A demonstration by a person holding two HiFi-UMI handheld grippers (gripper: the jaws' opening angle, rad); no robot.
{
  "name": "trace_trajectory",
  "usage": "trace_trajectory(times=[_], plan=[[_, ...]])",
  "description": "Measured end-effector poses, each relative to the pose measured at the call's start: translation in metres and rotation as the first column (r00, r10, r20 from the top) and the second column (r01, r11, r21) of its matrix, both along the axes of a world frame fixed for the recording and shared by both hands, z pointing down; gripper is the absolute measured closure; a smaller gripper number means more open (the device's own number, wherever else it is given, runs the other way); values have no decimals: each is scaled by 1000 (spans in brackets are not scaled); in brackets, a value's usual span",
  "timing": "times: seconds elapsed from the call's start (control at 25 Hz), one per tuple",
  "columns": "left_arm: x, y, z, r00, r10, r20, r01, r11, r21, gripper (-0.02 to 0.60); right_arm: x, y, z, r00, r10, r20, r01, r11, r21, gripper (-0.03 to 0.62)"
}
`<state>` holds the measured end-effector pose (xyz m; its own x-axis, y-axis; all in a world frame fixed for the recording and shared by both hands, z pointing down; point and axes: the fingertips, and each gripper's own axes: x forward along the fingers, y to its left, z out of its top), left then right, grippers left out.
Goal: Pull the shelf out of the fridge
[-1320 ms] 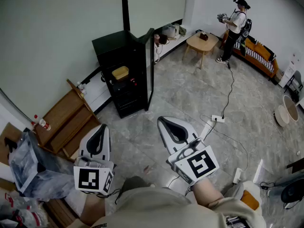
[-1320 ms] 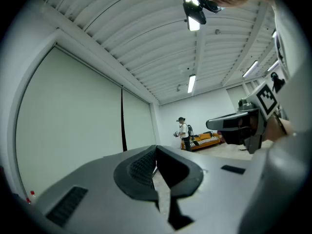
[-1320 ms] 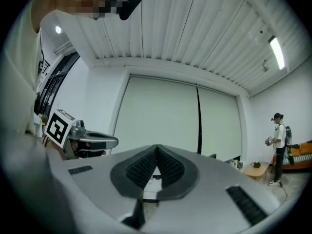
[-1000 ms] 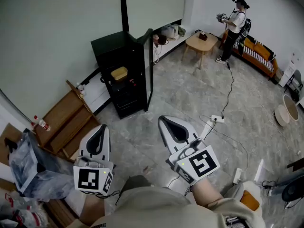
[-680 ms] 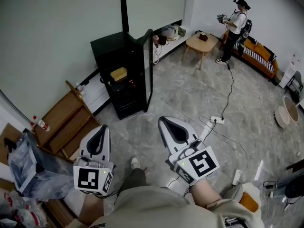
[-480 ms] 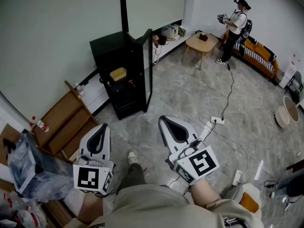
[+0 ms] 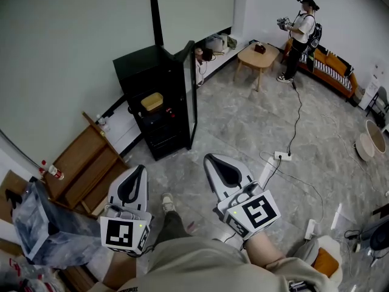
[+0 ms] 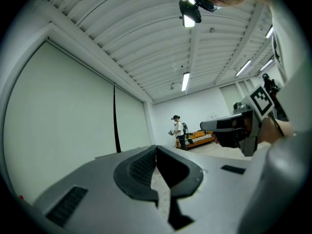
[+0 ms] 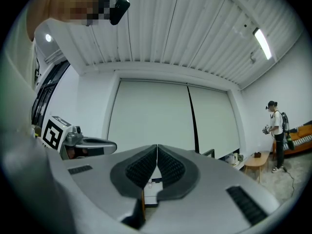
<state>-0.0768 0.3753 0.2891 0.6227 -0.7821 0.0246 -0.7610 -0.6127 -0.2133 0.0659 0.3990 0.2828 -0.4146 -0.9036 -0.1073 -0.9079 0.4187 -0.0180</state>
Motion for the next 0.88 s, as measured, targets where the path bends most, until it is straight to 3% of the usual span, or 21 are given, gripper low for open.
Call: trace_trajectory(times=[0.48, 0.88], plan=[[-23, -104, 12, 1000, -3, -22, 2, 1000, -23, 574, -22, -102, 9, 999, 3, -34, -4, 1000, -27, 597], [-34, -229, 19, 998, 44, -35, -47, 996, -74, 574, -35, -228, 20, 999, 25, -46, -28, 996, -80, 597]])
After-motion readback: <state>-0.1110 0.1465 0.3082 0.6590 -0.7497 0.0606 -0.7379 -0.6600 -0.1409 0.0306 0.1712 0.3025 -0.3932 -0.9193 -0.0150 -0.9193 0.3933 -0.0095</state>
